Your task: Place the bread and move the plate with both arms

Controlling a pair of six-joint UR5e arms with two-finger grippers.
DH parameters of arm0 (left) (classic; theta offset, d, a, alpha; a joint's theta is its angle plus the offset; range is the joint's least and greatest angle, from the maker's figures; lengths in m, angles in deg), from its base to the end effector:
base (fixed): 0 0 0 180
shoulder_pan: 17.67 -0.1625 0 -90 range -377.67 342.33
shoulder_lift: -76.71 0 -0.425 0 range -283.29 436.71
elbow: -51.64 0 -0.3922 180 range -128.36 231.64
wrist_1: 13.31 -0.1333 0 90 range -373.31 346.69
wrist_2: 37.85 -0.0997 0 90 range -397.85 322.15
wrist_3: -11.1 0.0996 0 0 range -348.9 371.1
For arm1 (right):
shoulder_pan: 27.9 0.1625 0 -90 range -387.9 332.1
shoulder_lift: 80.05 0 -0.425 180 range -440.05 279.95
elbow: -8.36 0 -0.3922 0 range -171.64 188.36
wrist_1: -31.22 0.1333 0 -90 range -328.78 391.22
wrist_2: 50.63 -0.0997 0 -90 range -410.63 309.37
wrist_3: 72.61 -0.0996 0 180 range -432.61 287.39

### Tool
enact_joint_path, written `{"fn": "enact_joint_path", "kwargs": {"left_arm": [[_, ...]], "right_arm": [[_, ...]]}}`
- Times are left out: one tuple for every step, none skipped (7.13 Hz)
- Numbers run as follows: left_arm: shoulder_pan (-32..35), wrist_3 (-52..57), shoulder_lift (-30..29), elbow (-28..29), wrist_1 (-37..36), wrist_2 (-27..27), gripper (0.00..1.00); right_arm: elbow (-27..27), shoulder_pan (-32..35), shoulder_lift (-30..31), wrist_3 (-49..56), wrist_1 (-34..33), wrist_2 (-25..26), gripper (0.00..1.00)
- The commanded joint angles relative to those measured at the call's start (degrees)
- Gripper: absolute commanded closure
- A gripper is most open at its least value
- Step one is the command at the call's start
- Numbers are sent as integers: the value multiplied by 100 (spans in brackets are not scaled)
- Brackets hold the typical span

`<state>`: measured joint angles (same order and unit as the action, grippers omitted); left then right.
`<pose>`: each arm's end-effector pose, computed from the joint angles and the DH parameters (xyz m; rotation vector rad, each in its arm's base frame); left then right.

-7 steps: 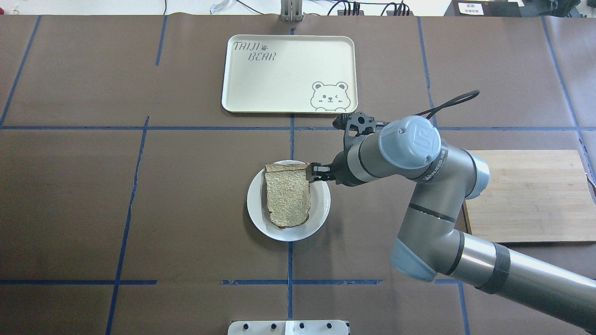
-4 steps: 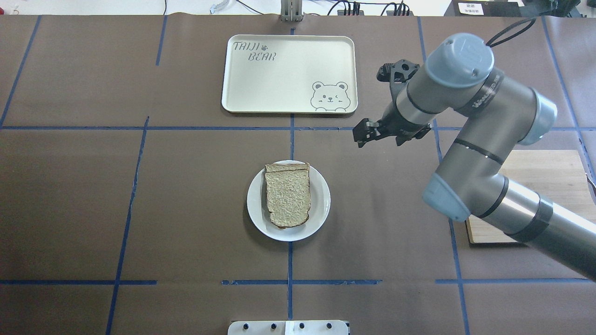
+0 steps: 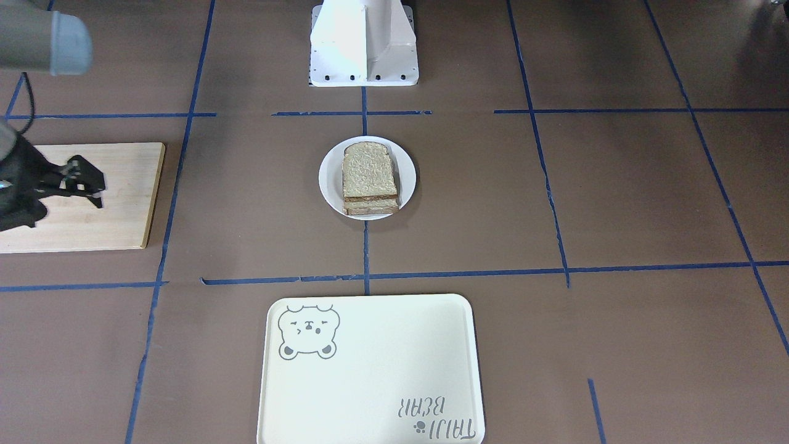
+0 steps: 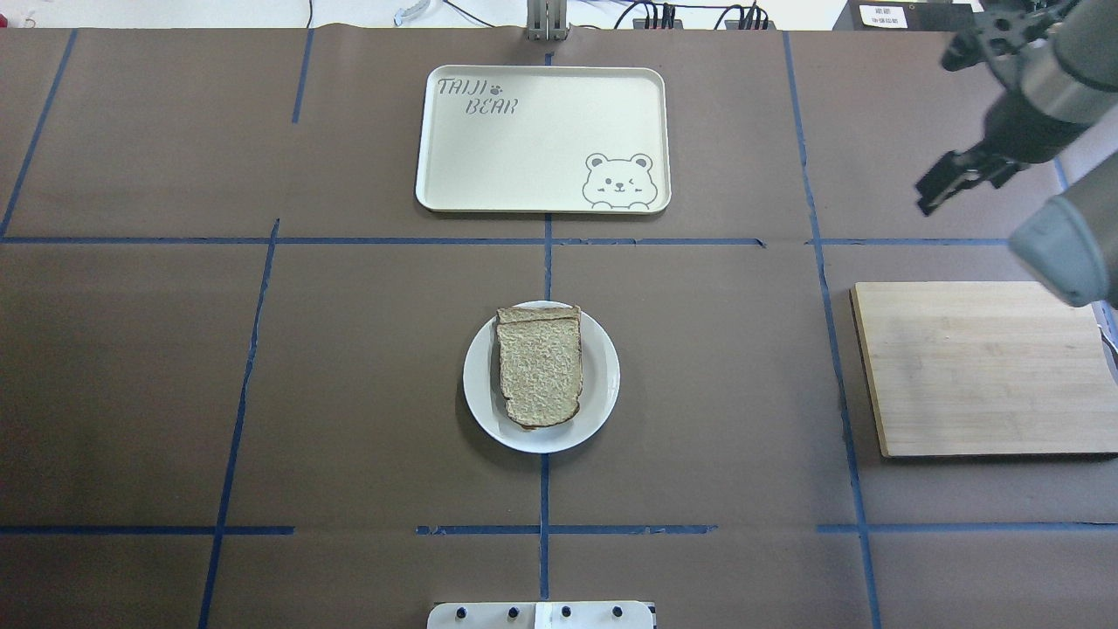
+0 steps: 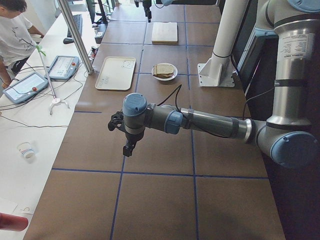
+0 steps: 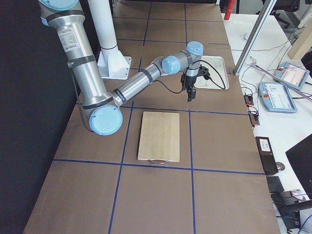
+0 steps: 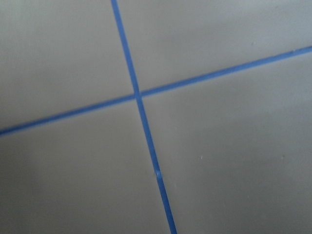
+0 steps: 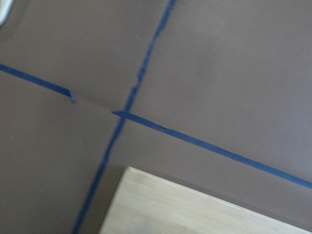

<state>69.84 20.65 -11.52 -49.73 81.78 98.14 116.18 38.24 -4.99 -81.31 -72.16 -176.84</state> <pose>-0.0404 -0.4898 0.5635 0.2922 0.7845 0.3006 -0.1585 -0.5424 0.4036 0.1390 -0.6960 -0.3603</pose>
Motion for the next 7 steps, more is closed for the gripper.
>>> {"fn": "enact_joint_path", "kwargs": {"left_arm": [[-93, 21, -10, -31, 167, 112, 0], [-198, -40, 77, 20, 508, 320, 0], [-347, -110, 87, 29, 520, 932, 0], [-549, -903, 78, -58, 607, 1216, 0], [-821, -1815, 78, -76, 1234, 1210, 0], [-1302, -3347, 78, -67, 2163, 1202, 0], [-1872, -4833, 61, 20, 3260, 1097, 0]], "right_arm": [[151, 1212, 1311, 1872, -42, -420, 0], [151, 1809, 1797, 2255, -34, -770, 0], [169, 2181, 2428, 2467, 184, -791, 0], [169, 2358, 2774, 2417, 552, -782, 0], [160, 2360, 2777, 2399, 564, -756, 0], [108, 2360, 2734, 2286, 573, -756, 0], [107, 2360, 2724, 2172, 590, -782, 0]]}}
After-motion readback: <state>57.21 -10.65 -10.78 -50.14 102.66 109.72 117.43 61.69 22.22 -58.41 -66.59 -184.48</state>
